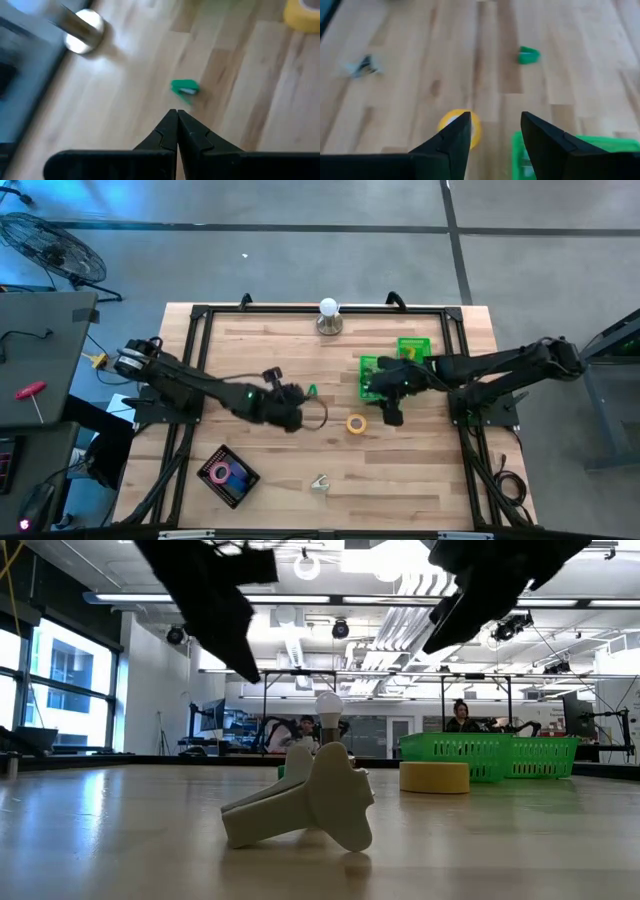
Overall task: Pick and place Stapler, Stapler remover, tape
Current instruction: Put the green stapler into the right green basket
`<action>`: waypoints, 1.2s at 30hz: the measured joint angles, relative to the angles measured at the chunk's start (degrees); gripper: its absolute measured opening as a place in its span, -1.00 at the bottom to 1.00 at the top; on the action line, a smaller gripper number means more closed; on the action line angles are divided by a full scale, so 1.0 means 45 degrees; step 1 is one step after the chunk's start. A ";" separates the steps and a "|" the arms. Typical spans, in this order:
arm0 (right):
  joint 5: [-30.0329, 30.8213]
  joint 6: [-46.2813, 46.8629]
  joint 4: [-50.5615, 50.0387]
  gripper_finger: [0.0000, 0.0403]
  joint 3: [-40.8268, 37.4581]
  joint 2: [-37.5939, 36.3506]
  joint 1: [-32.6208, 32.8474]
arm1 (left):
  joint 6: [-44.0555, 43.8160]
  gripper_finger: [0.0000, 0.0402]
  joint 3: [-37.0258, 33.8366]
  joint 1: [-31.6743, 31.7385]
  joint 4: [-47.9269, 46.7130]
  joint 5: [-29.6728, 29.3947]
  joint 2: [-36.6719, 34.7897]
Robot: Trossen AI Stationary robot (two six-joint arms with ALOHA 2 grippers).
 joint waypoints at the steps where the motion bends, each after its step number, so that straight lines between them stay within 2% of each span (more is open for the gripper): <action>1: -0.0057 -0.0075 0.0001 -0.19 0.0000 0.0000 0.0212 | -0.0009 -1.00 0.0004 0.0326 0.0237 0.0653 0.0000; 5: -0.0368 -0.0131 0.0005 -0.19 0.0000 0.0000 0.0972 | 0.0108 -1.00 0.0004 0.1459 0.0865 0.2842 0.0000; 12: -0.0292 -0.0136 -0.0024 -0.19 0.0000 0.0000 0.1959 | 0.0372 -0.91 0.0004 0.2408 0.1192 0.4725 0.0036; 15: -0.0289 -0.0136 -0.0084 -0.19 0.0000 0.0000 0.2167 | 0.0360 -0.78 0.0005 0.2480 0.1595 0.4567 0.0313; 23: -0.0013 -0.0122 -0.0418 -0.20 -0.0005 0.0009 0.2324 | -0.0199 -0.30 0.0039 0.2484 0.2430 0.2956 0.1153; 28: 0.0375 -0.0087 -0.0877 -0.19 -0.0029 0.0112 0.2321 | -0.0580 -0.14 0.0003 0.2695 0.2585 0.2935 0.1567; 32: 0.0492 -0.0068 -0.0987 -0.20 -0.0024 0.0304 0.2325 | 0.0203 -0.11 0.0039 0.2733 0.2678 0.2870 0.1705; 36: 0.0499 -0.0088 -0.1073 -0.20 -0.0024 0.0453 0.2325 | 0.2824 -0.11 0.0000 0.2723 0.2459 0.2884 0.1709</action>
